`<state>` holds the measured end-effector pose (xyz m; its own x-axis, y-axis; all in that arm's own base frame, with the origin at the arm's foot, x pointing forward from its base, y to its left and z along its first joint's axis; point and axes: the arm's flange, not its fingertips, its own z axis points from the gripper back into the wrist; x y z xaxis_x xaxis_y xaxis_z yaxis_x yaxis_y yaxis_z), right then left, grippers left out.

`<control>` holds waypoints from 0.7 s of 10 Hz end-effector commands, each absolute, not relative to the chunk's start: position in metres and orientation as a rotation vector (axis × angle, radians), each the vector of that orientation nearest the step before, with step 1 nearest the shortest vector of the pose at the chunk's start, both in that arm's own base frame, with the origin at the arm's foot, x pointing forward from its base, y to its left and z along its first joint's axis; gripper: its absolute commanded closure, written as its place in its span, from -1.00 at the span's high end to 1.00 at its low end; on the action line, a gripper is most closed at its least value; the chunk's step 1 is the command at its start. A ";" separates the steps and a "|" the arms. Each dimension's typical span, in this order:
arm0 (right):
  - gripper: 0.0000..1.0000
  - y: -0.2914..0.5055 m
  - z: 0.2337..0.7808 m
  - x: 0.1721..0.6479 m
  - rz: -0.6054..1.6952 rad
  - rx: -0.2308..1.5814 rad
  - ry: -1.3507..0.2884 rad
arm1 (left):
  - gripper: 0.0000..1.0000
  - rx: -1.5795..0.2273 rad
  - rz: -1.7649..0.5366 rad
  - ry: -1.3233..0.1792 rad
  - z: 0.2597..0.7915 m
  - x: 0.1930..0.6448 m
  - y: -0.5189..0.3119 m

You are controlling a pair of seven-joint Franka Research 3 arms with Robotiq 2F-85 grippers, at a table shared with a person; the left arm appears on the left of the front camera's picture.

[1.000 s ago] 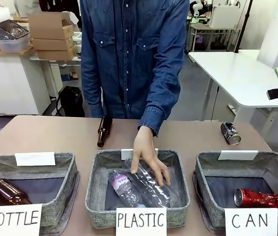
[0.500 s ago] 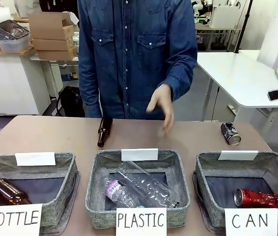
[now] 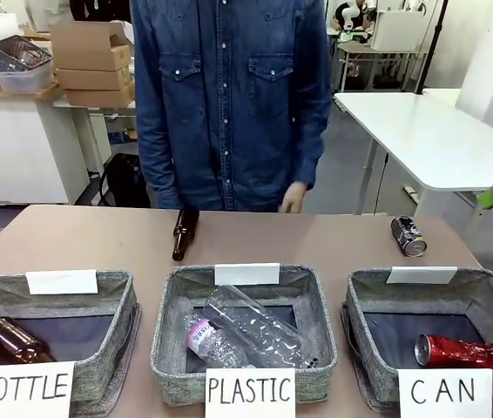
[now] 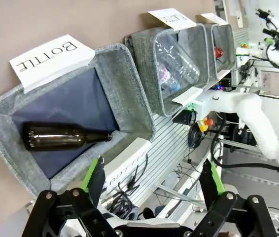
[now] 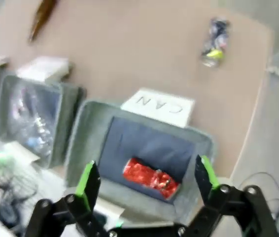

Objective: Sort the can waste into the basket.
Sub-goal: Pick up the can waste from the table and place it in the right Fabric basket.

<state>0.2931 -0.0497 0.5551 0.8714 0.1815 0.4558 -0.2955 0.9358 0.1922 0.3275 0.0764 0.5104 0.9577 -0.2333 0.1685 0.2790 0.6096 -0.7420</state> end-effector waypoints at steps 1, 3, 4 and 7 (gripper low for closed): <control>1.00 -0.042 0.552 0.302 0.338 0.317 -0.390 | 1.00 -0.859 -0.312 -0.067 0.510 0.328 0.080; 1.00 -0.050 0.555 0.286 0.258 0.260 -0.456 | 1.00 -0.859 -0.312 -0.067 0.510 0.328 0.080; 1.00 -0.043 0.551 0.302 0.092 0.146 -0.413 | 1.00 -0.859 -0.312 -0.067 0.510 0.328 0.080; 1.00 -0.015 0.515 0.399 0.018 0.041 -0.330 | 1.00 -0.859 -0.312 -0.067 0.510 0.328 0.080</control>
<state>0.3549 -0.0213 0.5218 0.9189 0.0727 0.3878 -0.1105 0.9910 0.0759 0.3286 0.0771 0.5107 0.9569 -0.2347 0.1709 0.2819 0.6095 -0.7410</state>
